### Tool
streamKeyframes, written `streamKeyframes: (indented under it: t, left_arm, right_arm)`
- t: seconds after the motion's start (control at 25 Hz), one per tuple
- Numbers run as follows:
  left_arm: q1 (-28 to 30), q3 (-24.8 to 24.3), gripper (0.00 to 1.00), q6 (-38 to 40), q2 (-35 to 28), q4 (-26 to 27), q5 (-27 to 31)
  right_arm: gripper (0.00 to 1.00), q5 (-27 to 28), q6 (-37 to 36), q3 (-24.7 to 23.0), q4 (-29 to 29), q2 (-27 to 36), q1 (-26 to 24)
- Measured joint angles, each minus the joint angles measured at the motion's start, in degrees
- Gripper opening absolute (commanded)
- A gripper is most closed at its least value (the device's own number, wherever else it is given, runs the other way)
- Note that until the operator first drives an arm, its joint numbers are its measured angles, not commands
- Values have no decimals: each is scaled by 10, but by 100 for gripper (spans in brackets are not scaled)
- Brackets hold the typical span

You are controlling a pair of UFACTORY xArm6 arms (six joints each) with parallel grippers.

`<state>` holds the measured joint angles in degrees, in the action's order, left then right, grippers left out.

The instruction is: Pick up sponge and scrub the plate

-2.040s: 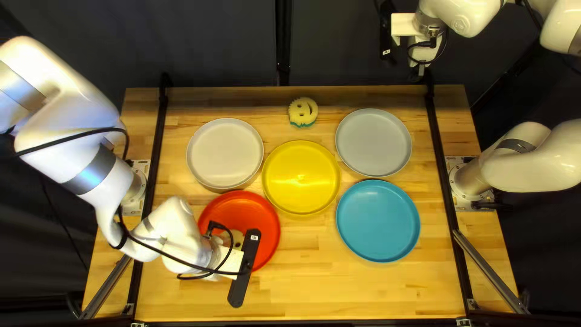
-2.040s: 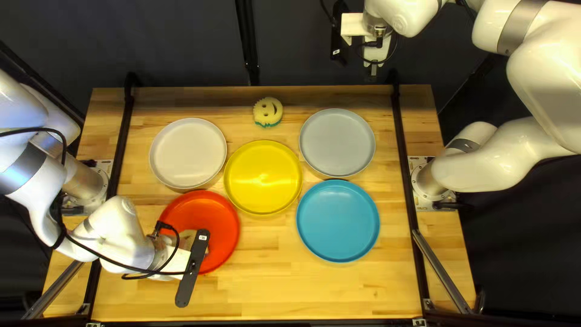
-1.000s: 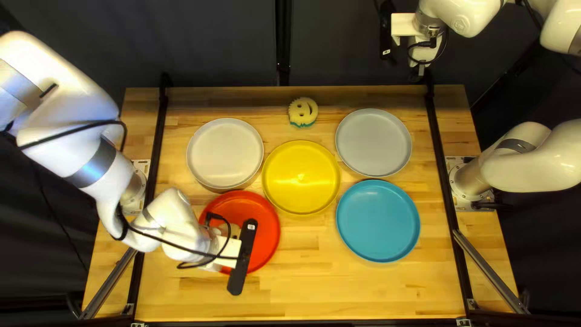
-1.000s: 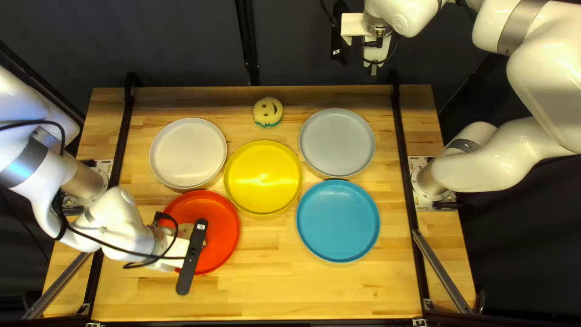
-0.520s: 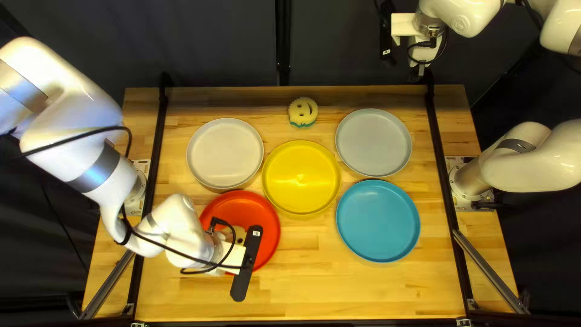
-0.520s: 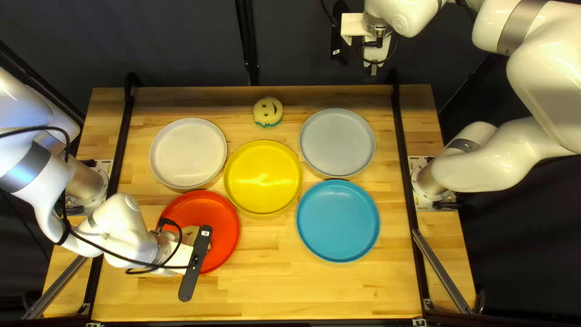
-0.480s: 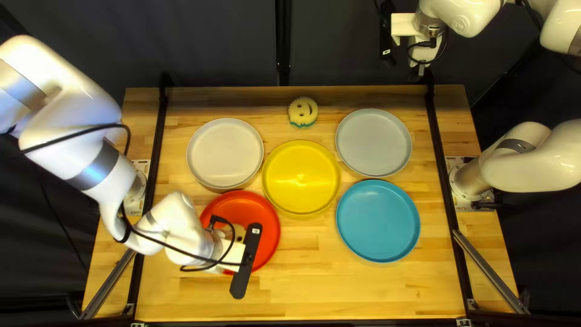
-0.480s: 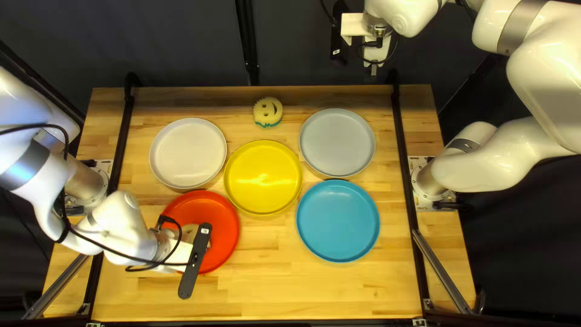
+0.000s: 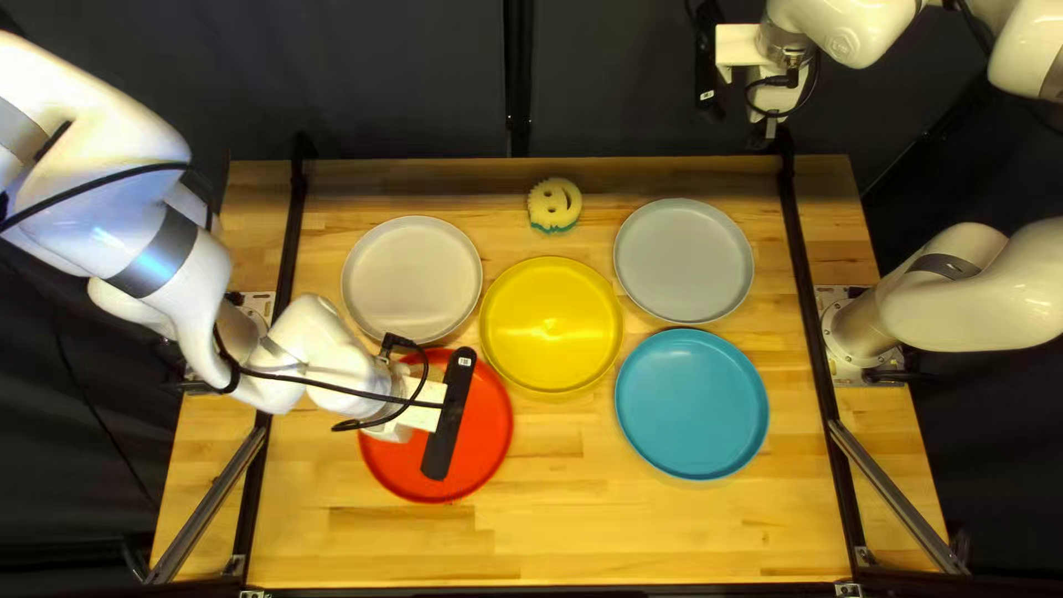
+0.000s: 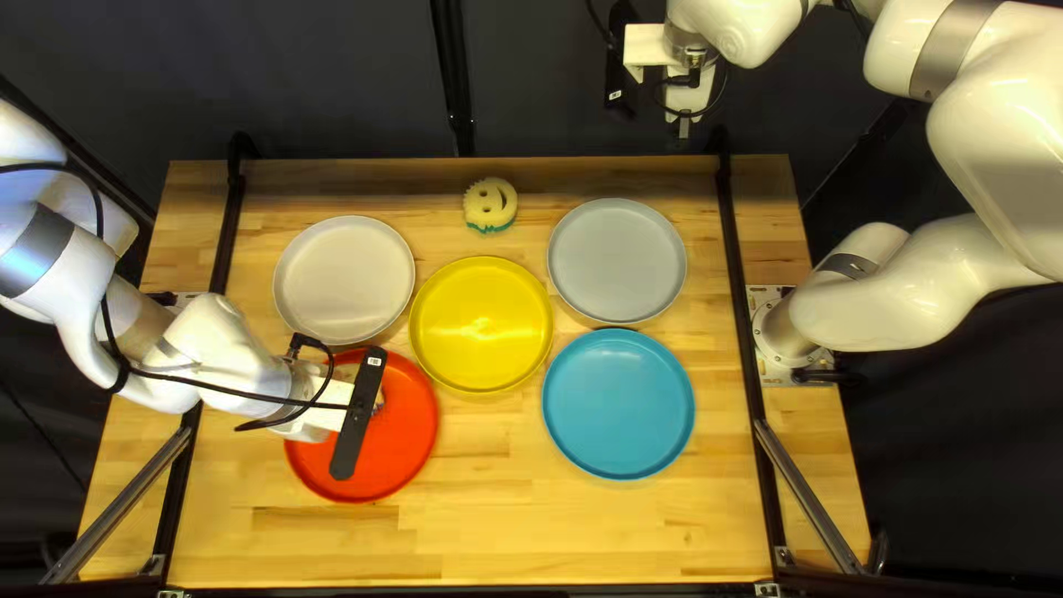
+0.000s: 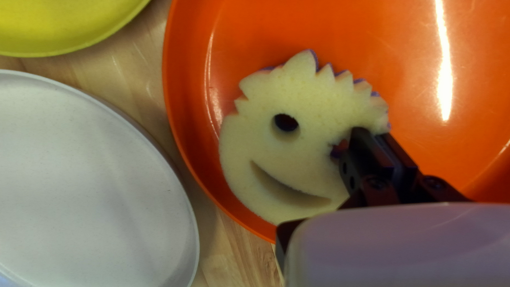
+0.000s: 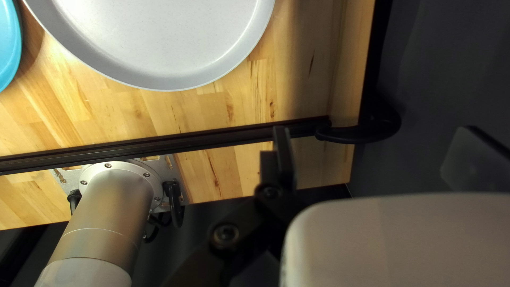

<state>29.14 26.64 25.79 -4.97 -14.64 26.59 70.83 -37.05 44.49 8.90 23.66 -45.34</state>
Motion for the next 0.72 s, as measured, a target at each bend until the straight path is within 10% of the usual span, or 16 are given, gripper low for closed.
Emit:
streamKeyframes:
  t: [0.36,0.72]
  left_arm:
    - [65,85,0,57,87,-25,2]
    - [22,57,0,16,57,-22,-1]
  right_arm:
    - [100,0,0,0,0,0,0]
    - [100,0,0,0,0,0,0]
